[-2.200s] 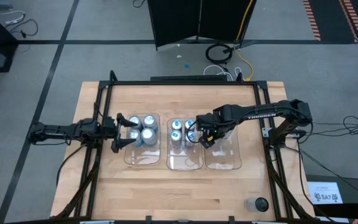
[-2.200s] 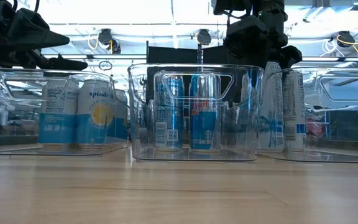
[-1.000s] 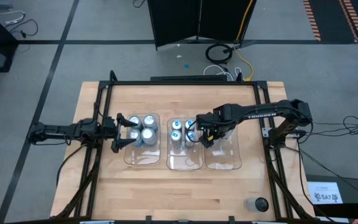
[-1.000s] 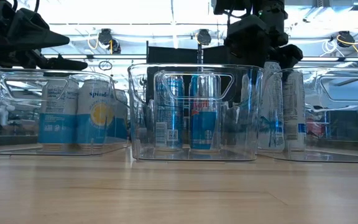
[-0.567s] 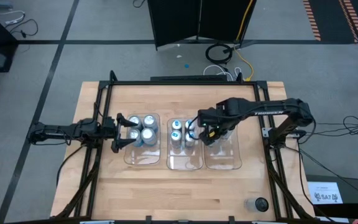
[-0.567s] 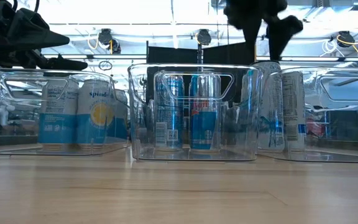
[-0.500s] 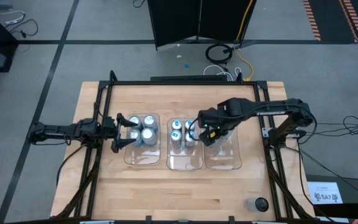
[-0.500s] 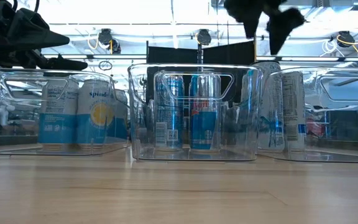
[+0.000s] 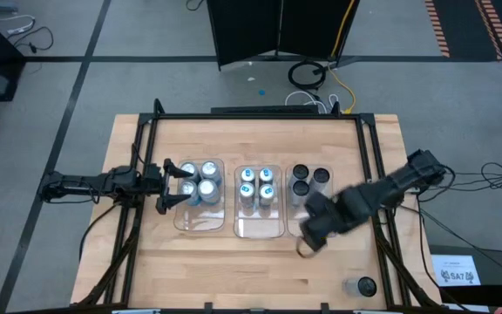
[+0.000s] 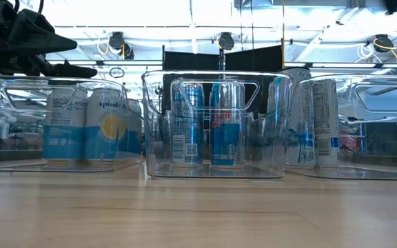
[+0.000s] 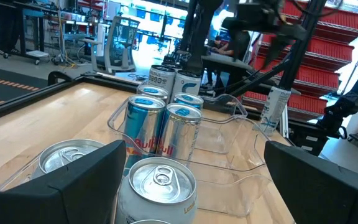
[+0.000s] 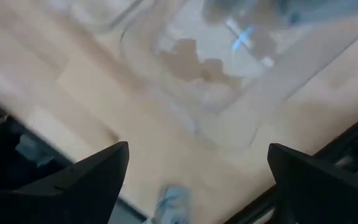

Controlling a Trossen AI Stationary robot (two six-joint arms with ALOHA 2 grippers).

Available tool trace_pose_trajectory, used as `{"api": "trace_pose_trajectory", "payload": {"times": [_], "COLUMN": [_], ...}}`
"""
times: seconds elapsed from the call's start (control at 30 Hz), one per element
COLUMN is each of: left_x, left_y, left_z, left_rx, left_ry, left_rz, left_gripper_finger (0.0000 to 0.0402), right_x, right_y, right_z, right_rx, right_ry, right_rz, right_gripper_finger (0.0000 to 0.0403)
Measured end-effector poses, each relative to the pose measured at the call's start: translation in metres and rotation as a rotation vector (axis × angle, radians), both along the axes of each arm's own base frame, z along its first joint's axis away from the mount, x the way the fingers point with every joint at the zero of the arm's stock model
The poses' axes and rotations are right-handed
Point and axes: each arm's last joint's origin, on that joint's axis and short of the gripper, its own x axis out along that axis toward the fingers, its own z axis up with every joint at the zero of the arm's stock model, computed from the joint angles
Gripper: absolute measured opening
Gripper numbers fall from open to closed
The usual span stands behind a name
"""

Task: Sort soda cans
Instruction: Put the white-blue soda can into the right transparent bin

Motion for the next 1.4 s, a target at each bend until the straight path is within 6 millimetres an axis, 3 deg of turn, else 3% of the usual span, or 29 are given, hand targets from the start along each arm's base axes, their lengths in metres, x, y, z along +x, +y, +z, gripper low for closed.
{"api": "trace_pose_trajectory", "payload": {"times": [0.3,0.6,0.87,1.1,1.4], "left_x": [0.000,0.000,0.000,0.000,0.000], "left_y": [0.000,0.000,0.000,0.000,0.000], "left_z": [0.000,0.000,0.000,0.000,0.000], "left_rx": [0.000,0.000,0.000,0.000,0.000], "left_ry": [0.000,0.000,0.000,0.000,0.000], "left_rz": [0.000,0.000,-0.001,0.000,0.000], "left_gripper_finger": [0.0389,0.0389,0.0389,0.0389,0.0389], "right_x": [-0.053,-0.097,-0.110,-0.112,-0.117], "right_y": [0.071,0.118,0.137,0.139,0.144], "right_z": [-0.013,-0.038,-0.052,-0.076,-0.083], "right_rx": [-0.036,0.014,0.103,0.115,0.149], "right_ry": [0.028,0.017,0.000,0.053,0.067], "right_rz": [-0.192,-0.380,-0.426,-0.427,-0.407], "right_gripper_finger": [0.0377,0.0377,0.0377,0.0377,0.0377]}}
